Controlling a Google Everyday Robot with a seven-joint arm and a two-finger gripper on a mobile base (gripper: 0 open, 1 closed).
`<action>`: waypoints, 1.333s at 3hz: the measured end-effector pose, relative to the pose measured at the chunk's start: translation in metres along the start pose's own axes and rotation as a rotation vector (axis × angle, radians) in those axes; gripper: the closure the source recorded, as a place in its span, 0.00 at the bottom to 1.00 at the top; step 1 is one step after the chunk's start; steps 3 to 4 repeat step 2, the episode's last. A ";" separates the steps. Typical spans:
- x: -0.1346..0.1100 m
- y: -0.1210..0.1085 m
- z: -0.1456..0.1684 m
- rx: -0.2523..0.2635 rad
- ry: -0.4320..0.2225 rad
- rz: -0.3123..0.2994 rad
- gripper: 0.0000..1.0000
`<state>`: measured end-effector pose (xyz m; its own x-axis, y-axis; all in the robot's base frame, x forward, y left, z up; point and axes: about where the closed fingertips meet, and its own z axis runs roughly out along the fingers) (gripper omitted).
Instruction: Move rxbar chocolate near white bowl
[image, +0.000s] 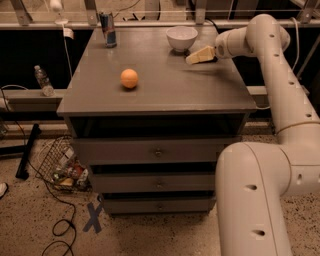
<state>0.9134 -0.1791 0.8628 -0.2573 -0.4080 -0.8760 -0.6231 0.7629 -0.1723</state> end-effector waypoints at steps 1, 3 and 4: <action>-0.003 -0.032 -0.030 0.064 -0.075 0.079 0.00; -0.002 -0.073 -0.068 0.163 -0.142 0.153 0.00; -0.002 -0.073 -0.068 0.163 -0.142 0.153 0.00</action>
Offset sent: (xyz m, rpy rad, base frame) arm -0.0473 -0.1494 0.0682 0.2507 -0.1864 -0.3455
